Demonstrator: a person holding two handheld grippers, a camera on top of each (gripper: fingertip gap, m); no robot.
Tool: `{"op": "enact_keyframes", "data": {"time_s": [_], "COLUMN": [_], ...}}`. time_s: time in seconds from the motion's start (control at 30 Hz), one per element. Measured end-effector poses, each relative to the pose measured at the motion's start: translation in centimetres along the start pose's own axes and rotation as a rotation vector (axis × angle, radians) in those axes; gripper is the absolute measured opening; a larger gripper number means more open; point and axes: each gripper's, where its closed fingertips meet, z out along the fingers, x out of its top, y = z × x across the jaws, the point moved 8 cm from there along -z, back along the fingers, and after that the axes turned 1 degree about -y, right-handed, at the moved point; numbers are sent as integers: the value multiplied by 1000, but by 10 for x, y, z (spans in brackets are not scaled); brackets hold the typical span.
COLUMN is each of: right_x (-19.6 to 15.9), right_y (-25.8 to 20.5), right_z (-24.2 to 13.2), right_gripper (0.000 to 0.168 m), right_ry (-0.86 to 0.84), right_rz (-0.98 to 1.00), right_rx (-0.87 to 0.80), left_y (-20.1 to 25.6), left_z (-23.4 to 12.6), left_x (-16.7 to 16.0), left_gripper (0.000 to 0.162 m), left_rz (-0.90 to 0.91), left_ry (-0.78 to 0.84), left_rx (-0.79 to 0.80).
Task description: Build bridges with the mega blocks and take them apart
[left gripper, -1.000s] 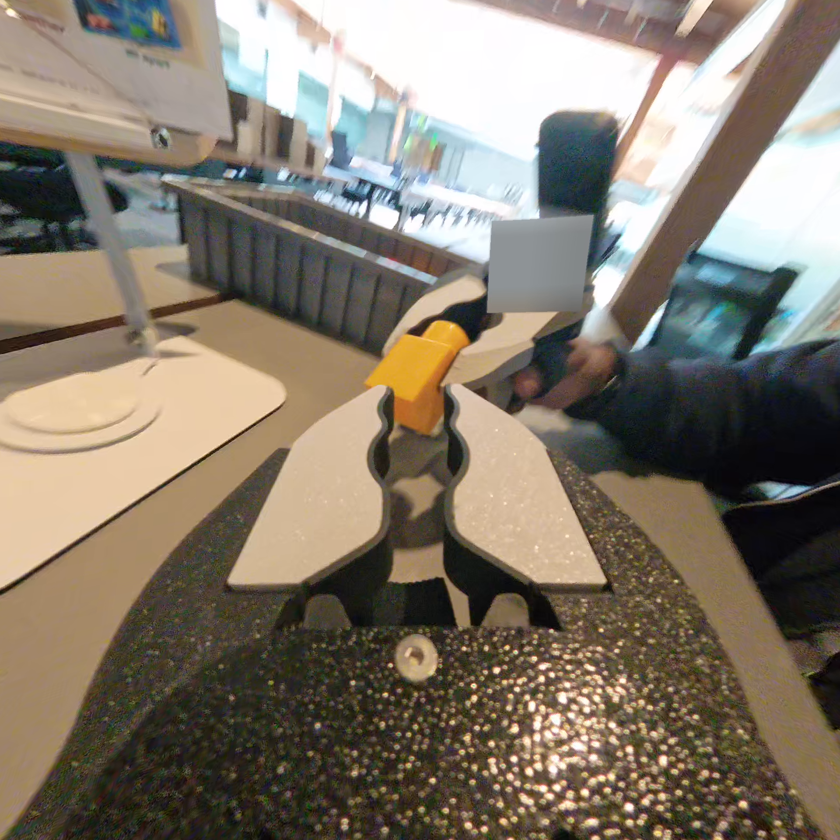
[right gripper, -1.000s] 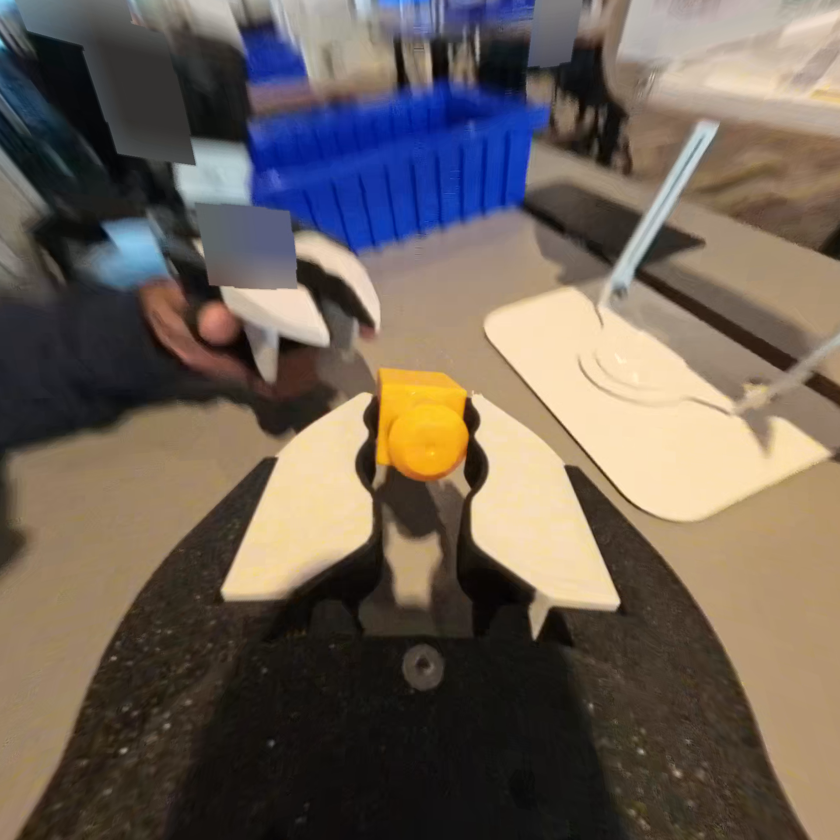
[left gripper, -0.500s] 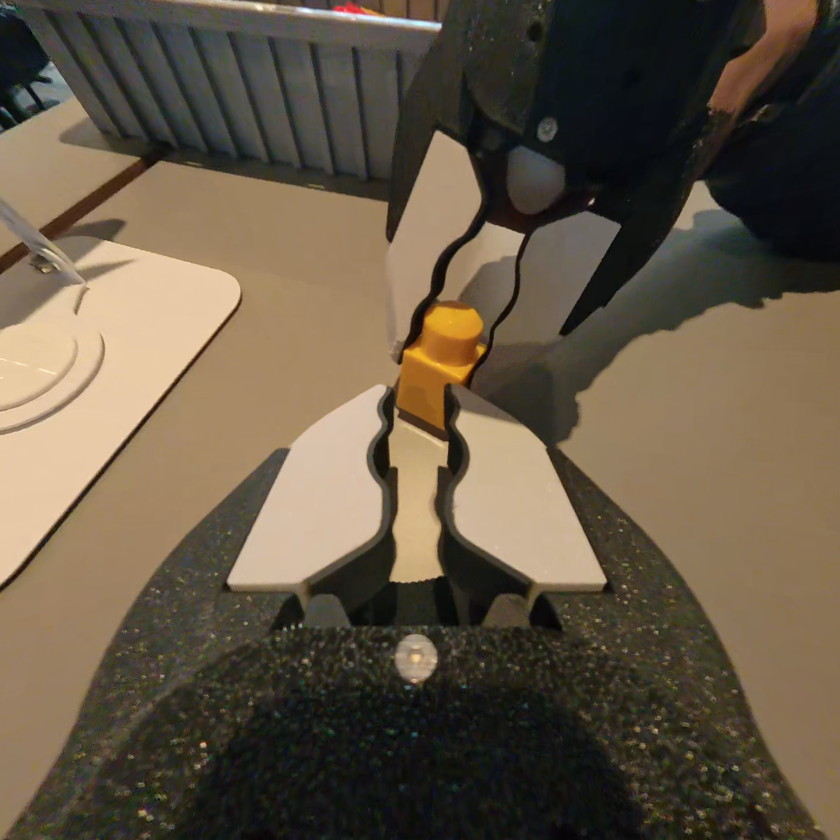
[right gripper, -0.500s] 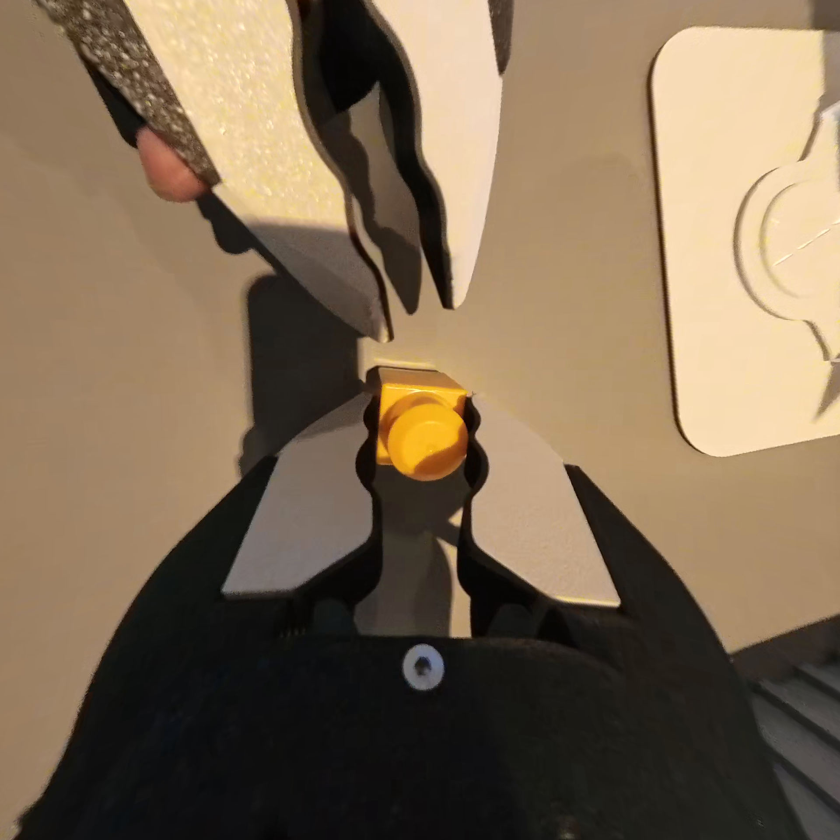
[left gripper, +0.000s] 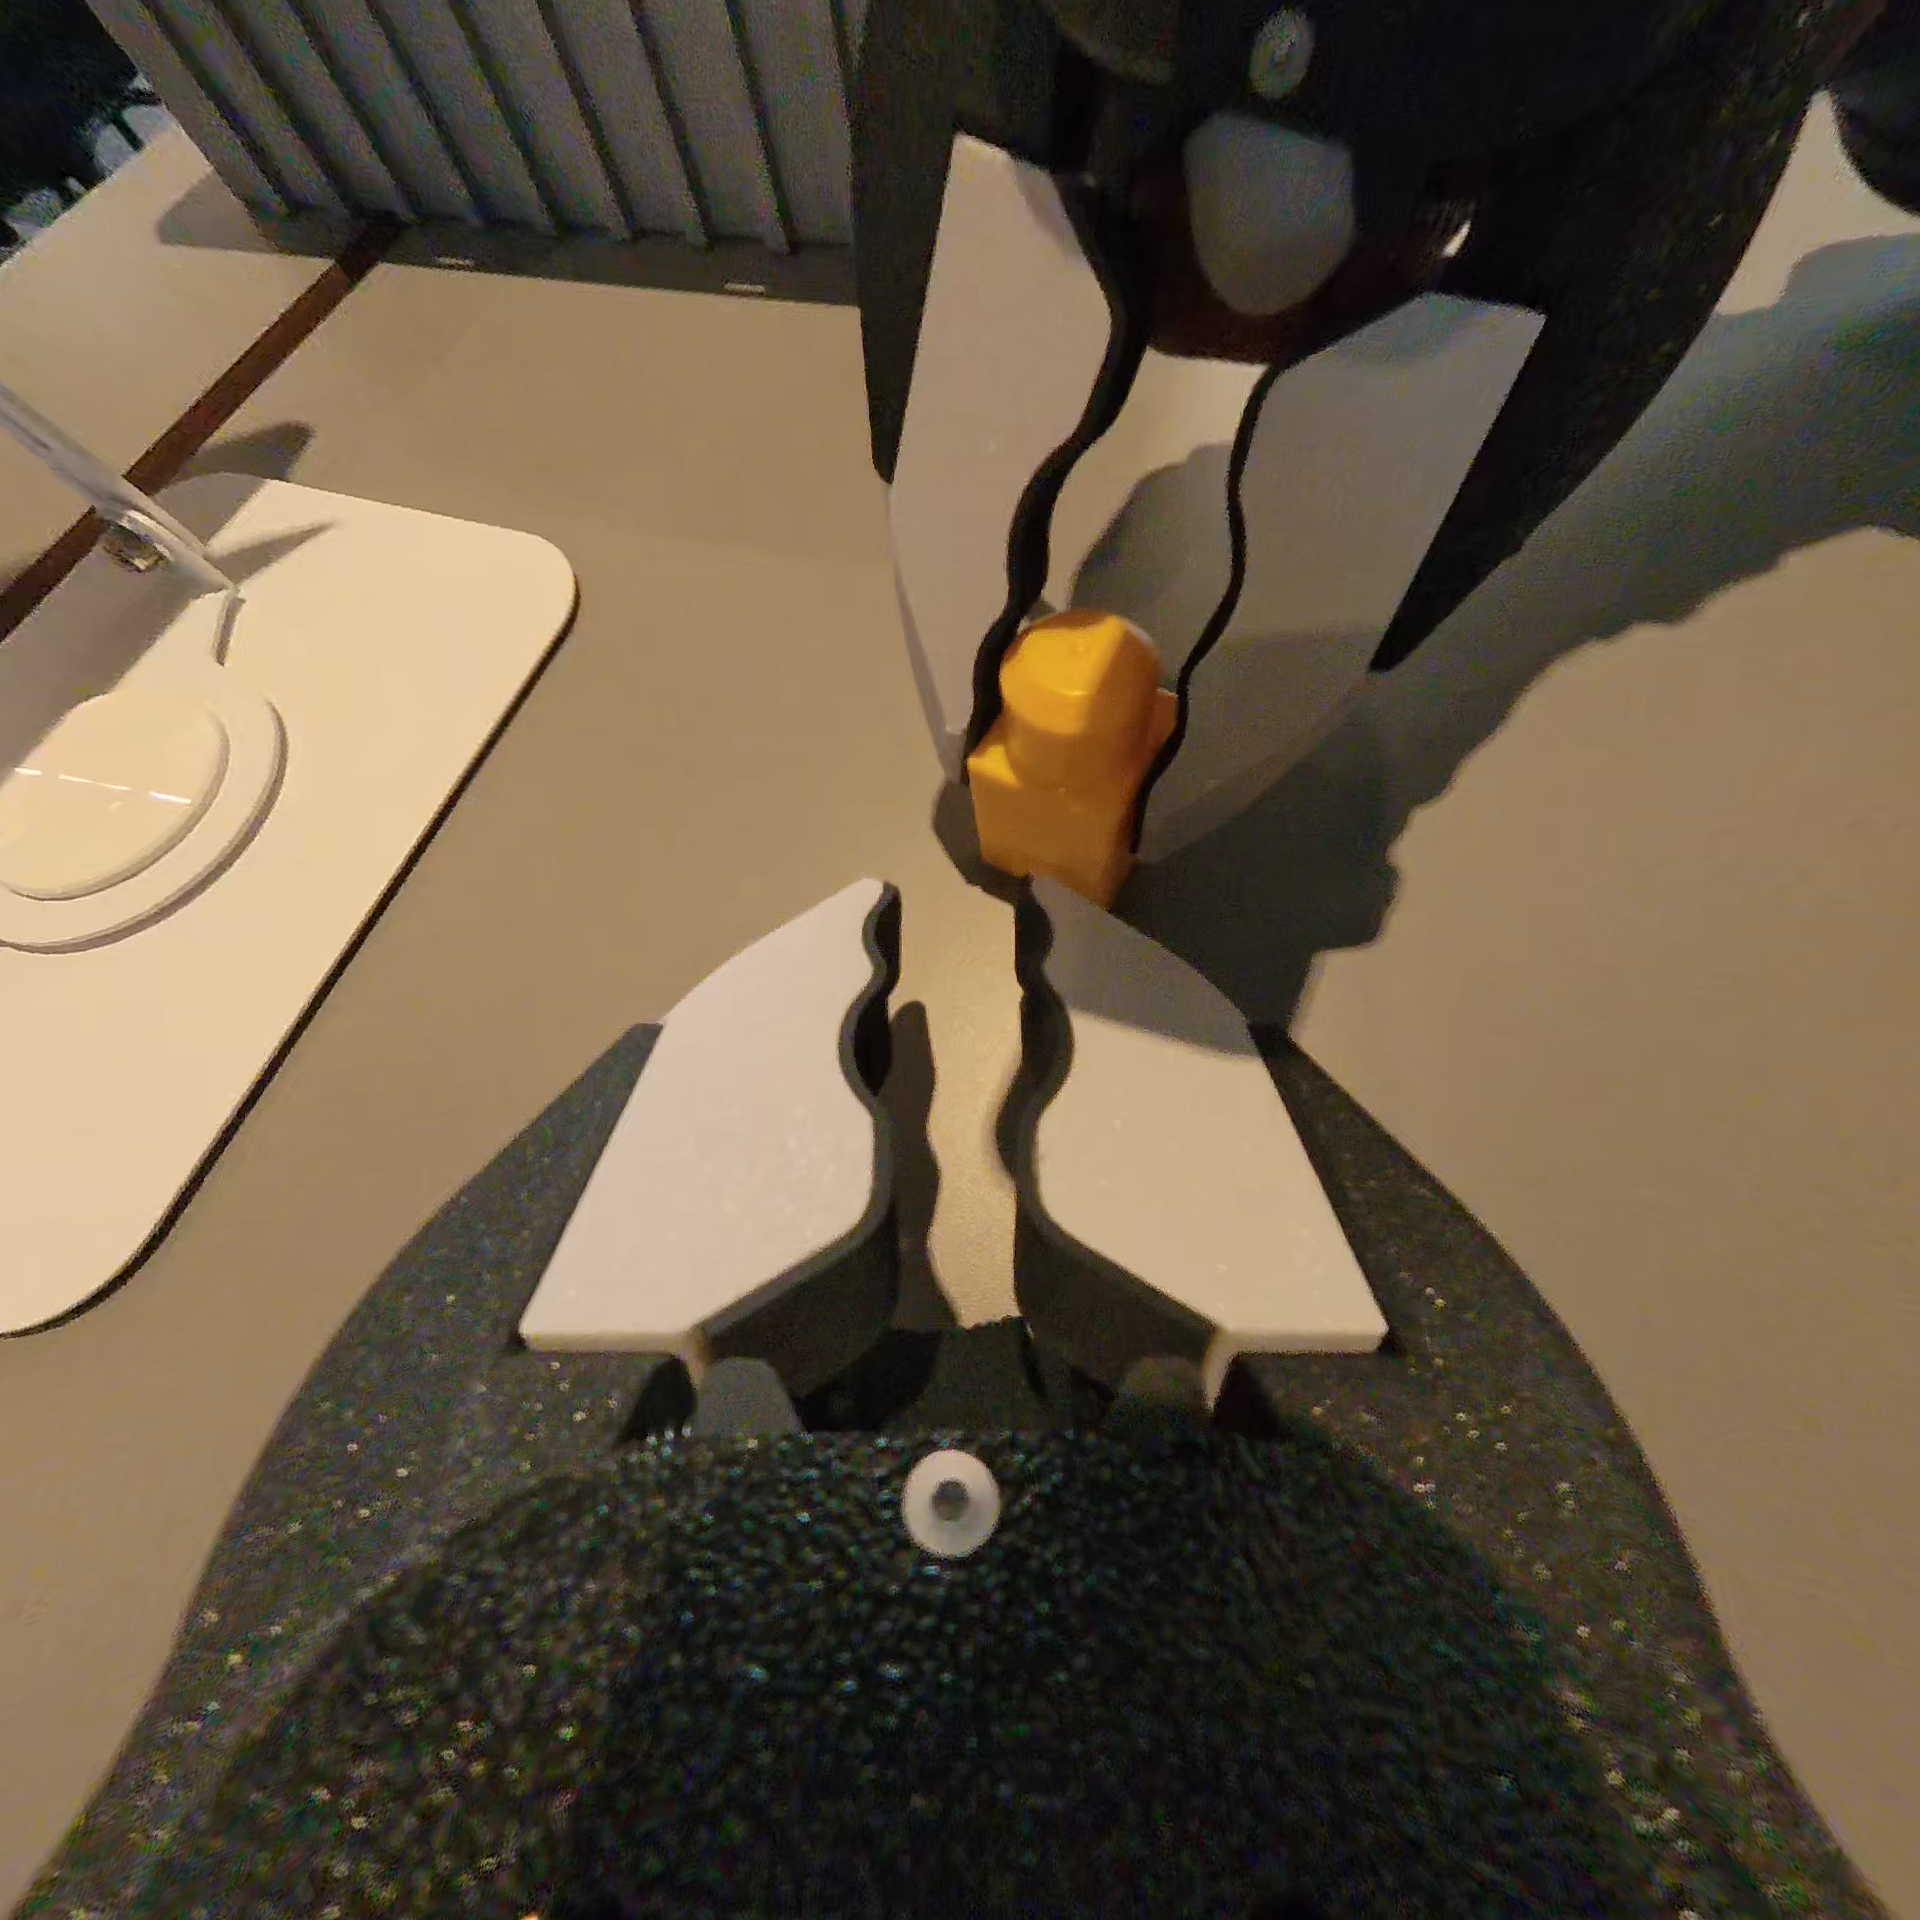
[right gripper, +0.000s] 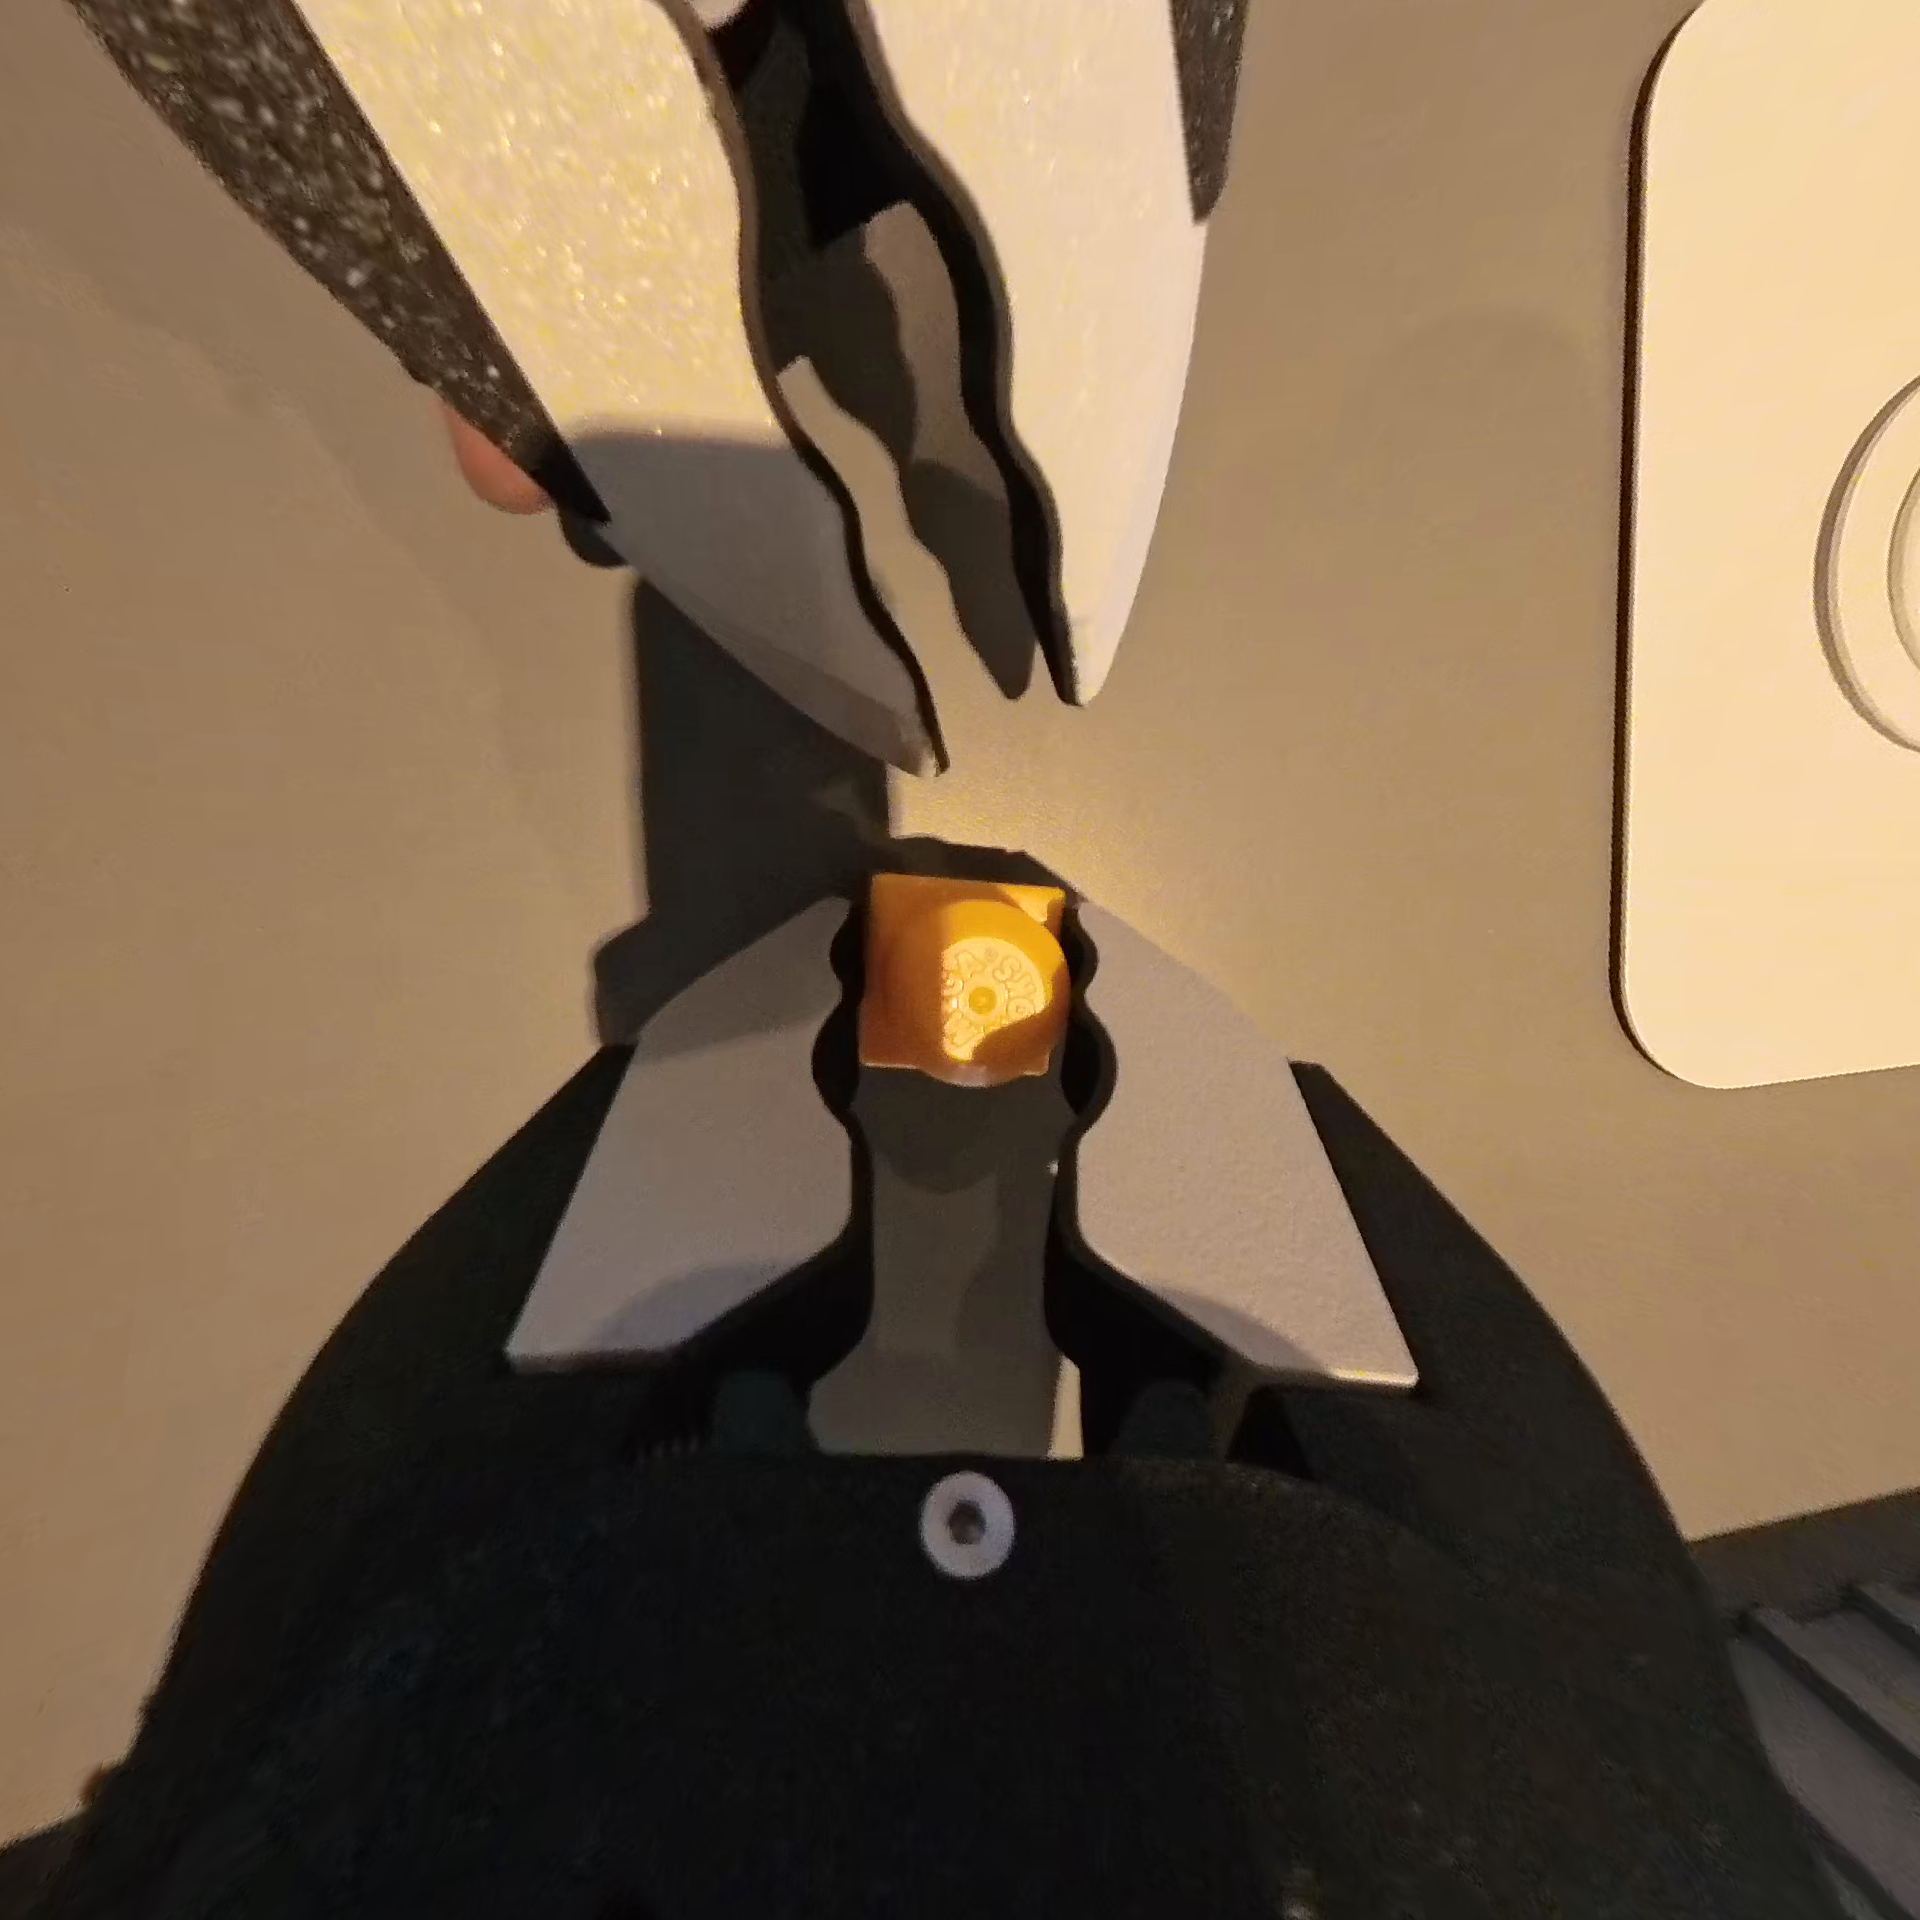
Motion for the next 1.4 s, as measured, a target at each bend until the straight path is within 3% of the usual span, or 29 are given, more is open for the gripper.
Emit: {"op": "enact_keyframes", "data": {"time_s": [0.03, 0.3, 0.5, 0.87, 1.0, 1.13, 1.27, 1.4], "right_x": [0, -3, -6, -12, -20, -36, -43, -45], "right_y": [1, 3, 4, 10, 10, 14, 12, 13], "right_z": [0, 4, 11, -5, -24, -27, -24, -18], "right_gripper": [36, 37, 50, 72, 72, 71, 69, 63], "right_ry": [3, 10, 5, 182, 427, 634, 628, 573], "right_rz": [0, 0, 3, 45, 130, 395, 501, 520], "right_rx": [-7, -31, -46, -61, -148, -361, -518, -568], "left_y": [0, 7, 7, 4, 2, 0, -3, -10], "left_z": [1, 10, 11, 10, 9, 7, 7, 5], "left_x": [-1, -3, -4, -6, -7, -6, -6, -9], "left_gripper": [20, 20, 20, 19, 19, 19, 18, 18], "left_rz": [6, 67, 62, 39, 38, 23, -3, -52], "left_ry": [-7, -71, -83, -92, -96, -95, -89, -96], "left_rx": [3, 43, 53, 63, 74, 92, 132, 197]}}
